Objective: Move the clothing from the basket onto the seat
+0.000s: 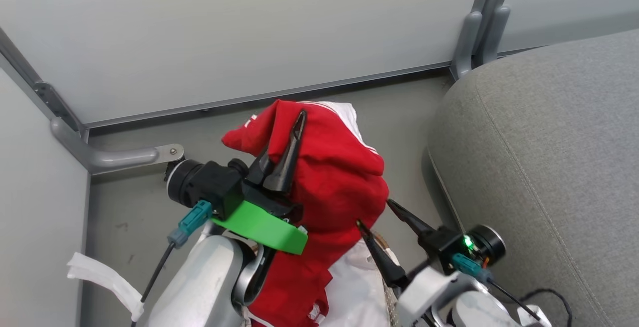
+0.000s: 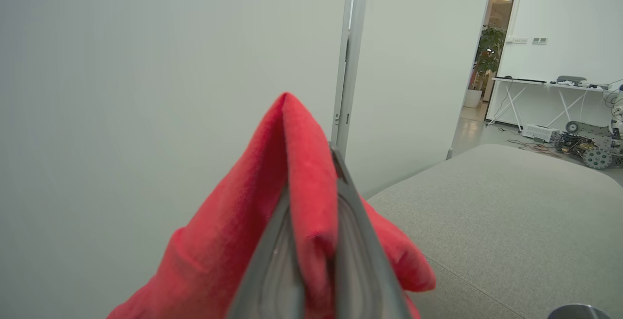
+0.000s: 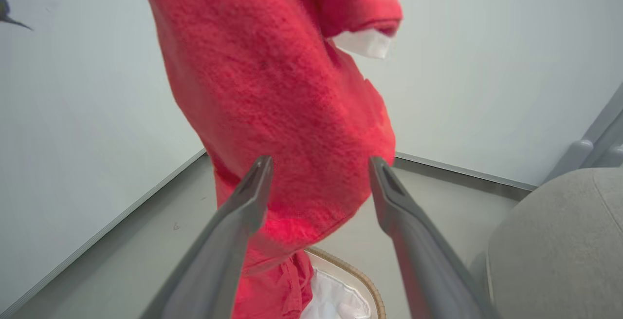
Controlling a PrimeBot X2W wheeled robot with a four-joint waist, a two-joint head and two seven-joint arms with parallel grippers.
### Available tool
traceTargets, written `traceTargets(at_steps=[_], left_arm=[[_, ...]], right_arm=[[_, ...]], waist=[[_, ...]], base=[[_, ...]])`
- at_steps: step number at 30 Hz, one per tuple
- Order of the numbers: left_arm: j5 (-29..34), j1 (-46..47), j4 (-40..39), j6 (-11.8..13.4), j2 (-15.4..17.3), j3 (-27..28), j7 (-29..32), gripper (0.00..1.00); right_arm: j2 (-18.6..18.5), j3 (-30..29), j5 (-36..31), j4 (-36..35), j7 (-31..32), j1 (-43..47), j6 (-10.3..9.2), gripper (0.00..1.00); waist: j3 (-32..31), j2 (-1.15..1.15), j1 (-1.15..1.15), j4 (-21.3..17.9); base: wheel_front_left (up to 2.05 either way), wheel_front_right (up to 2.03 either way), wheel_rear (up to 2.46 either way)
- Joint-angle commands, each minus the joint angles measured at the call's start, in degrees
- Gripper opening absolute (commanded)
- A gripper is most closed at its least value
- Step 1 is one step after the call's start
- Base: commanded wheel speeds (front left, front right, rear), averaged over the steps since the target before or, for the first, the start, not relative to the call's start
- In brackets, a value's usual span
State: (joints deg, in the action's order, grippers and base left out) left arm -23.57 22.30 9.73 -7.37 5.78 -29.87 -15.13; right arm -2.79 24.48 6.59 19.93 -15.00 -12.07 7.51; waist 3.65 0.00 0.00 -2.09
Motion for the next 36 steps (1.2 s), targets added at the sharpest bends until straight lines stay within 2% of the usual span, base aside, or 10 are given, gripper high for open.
traceTargets(at_steps=[1,9,15,16,17,18,25,35,36], left_arm=[[0.2,0.7,-0.1,-0.2,-0.2,-0.4,0.0,0.00],[-0.9,1.5,0.1,-0.2,-1.0,-4.2,0.0,0.00],[-2.0,1.3,0.6,-0.2,-1.7,-7.4,0.0,0.00],[-2.1,1.2,0.7,-0.2,-1.7,-7.8,0.0,0.00],[-2.3,1.0,0.8,-0.2,-1.8,-8.1,0.0,0.00],[-2.4,0.9,0.8,-0.2,-1.9,-8.4,0.0,0.00],[-2.7,-0.3,1.4,-0.2,-2.0,-8.4,0.0,0.00],[-2.1,-1.0,1.5,-0.2,-2.2,-7.3,0.0,0.00],[-2.0,-1.0,1.4,-0.2,-2.2,-7.2,0.0,0.33]], right_arm=[[-0.3,1.2,0.0,0.6,-0.3,-1.8,-0.04,1.00],[-0.2,6.3,-0.1,5.4,-0.3,-9.5,-0.04,1.00],[-0.2,6.5,1.3,6.3,-0.3,-11.7,-0.04,1.00],[-0.2,6.4,1.5,6.2,-0.3,-11.7,-0.04,0.75],[-0.2,6.4,2.1,6.1,-0.3,-11.7,-0.04,0.15],[-0.3,6.3,2.5,6.1,-0.3,-11.7,-0.04,0.00],[-0.2,5.5,4.1,6.5,-0.3,-10.5,-0.04,0.00],[-0.2,3.6,4.8,4.7,-0.3,-8.6,-0.04,0.00],[-0.2,3.2,4.8,4.3,-0.3,-8.4,-0.04,0.00]], waist=[[0.0,0.00,0.00,0.6],[0.0,0.00,0.00,3.4],[-0.9,0.00,0.00,5.6],[-1.0,0.00,0.00,5.9],[-1.1,0.00,0.00,6.2],[-1.3,0.00,0.00,6.4],[-2.1,0.00,0.00,6.9],[-1.8,0.00,0.00,4.7],[-1.6,0.00,0.00,4.5]], base=[[0.00,0.00,0.00],[0.00,0.00,0.00],[0.00,0.00,0.00],[0.00,0.00,0.00],[0.00,0.00,0.00],[0.00,0.00,0.00],[0.00,0.00,0.00],[0.00,0.00,0.00],[0.00,0.00,0.00]])
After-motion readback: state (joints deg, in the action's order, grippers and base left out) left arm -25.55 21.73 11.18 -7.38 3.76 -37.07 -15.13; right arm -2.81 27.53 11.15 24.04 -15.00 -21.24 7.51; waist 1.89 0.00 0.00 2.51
